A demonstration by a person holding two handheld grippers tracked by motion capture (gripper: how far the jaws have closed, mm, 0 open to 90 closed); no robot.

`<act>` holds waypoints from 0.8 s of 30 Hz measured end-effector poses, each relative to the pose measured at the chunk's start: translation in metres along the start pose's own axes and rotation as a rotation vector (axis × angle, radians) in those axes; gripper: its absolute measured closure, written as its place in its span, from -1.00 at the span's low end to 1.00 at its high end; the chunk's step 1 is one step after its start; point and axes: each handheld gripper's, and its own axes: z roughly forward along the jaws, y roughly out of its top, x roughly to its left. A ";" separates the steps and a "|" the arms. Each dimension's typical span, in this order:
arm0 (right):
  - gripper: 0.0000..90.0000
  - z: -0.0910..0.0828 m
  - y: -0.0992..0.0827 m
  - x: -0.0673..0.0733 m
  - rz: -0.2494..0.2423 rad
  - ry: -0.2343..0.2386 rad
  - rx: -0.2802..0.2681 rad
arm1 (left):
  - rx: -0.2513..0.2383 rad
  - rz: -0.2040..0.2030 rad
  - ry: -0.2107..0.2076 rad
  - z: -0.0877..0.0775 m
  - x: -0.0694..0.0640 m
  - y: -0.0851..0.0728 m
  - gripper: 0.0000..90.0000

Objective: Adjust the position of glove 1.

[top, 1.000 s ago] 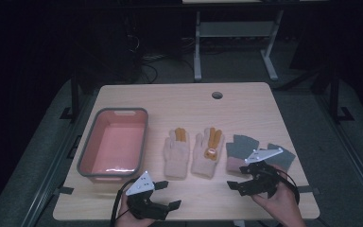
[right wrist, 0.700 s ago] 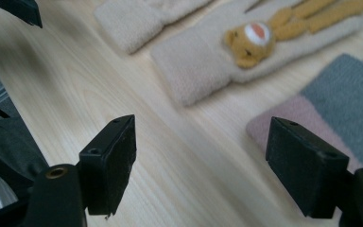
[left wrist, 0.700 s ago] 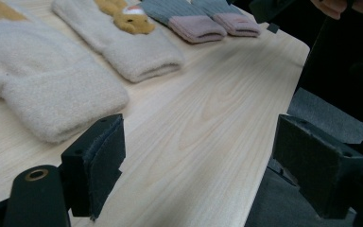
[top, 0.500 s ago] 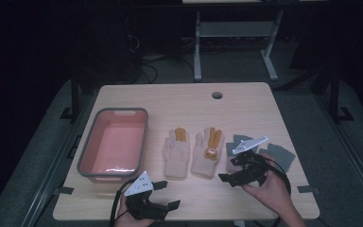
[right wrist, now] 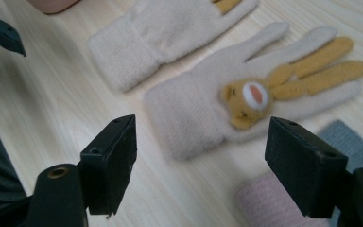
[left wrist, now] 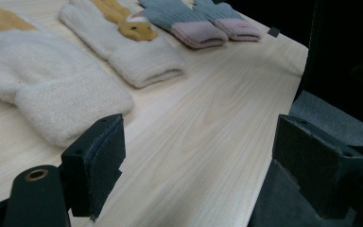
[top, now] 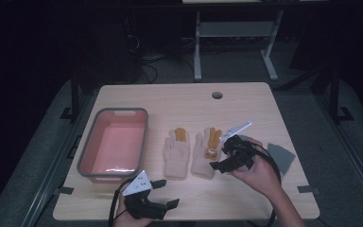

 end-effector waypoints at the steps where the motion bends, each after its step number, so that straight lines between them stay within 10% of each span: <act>1: -0.42 0.000 0.000 0.000 0.000 0.000 0.000 | -0.003 -0.003 0.000 0.000 0.000 0.000 -0.60; 24: -0.19 0.042 0.037 -0.025 0.023 -0.015 0.119 | -0.002 -0.005 -0.001 0.000 0.000 0.000 -0.60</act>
